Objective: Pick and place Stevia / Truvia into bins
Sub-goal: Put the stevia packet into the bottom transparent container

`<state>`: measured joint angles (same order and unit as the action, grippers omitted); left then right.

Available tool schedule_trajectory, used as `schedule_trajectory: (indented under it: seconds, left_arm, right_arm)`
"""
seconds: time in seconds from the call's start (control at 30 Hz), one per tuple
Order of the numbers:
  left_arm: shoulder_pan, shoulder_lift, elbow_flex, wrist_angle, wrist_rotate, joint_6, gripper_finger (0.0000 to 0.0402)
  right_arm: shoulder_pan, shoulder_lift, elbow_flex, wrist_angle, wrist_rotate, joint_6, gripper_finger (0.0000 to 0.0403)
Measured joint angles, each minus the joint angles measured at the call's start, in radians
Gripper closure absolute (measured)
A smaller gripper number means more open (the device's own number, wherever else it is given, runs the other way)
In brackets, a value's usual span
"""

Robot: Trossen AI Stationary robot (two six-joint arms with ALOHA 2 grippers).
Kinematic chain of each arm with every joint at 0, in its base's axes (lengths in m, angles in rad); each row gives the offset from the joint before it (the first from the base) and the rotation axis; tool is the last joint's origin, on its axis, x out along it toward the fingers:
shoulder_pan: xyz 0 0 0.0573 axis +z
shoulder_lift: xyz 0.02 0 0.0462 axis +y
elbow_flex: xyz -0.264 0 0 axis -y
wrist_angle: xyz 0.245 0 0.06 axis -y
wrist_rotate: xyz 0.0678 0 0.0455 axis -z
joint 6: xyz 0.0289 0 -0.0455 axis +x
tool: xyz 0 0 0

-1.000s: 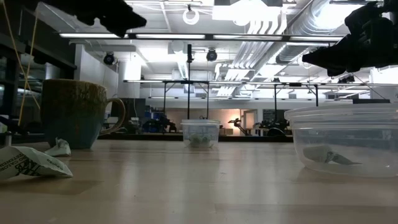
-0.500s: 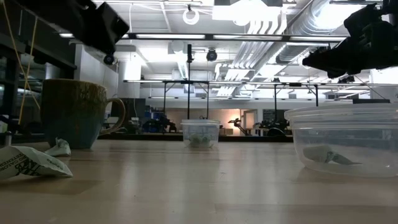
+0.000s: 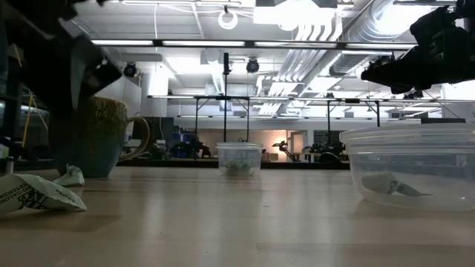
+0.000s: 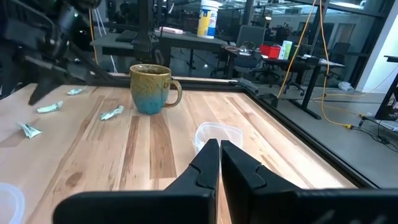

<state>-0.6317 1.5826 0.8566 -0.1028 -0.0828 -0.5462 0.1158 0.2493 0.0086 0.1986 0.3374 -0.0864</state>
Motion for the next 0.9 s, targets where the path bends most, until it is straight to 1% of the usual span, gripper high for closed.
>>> schedule_trajectory:
  seconds: [0.2, 0.37, 0.57, 0.73, 0.83, 0.9]
  left_arm:
    - [0.003, 0.078, 0.000, 0.016, -0.005, -0.088, 0.0167]
    - [0.003, 0.143, 0.000, 0.049, -0.009, -0.093, 0.0167]
    - [0.003, 0.172, 0.001, 0.061, -0.014, -0.151, 0.0167]
    - [0.001, 0.188, 0.002, 0.066, -0.059, -0.151, 0.0169]
    - [0.002, 0.204, 0.005, 0.067, -0.069, -0.151, 0.0185]
    - [0.003, 0.213, 0.004, 0.063, -0.062, -0.151, 0.0208]
  right_arm:
    - [0.000, 0.000, 0.000, 0.000, 0.000, 0.000, 0.0400]
    - [0.000, 0.000, 0.000, 0.000, 0.000, 0.000, 0.0399]
    - [0.000, 0.000, 0.000, -0.001, 0.000, 0.000, 0.0402]
    - [0.000, 0.000, 0.000, -0.011, 0.000, 0.000, 0.0396]
    - [0.000, 0.000, 0.000, -0.015, 0.000, 0.000, 0.0397]
    - [0.000, 0.000, 0.000, -0.016, 0.000, 0.000, 0.0400]
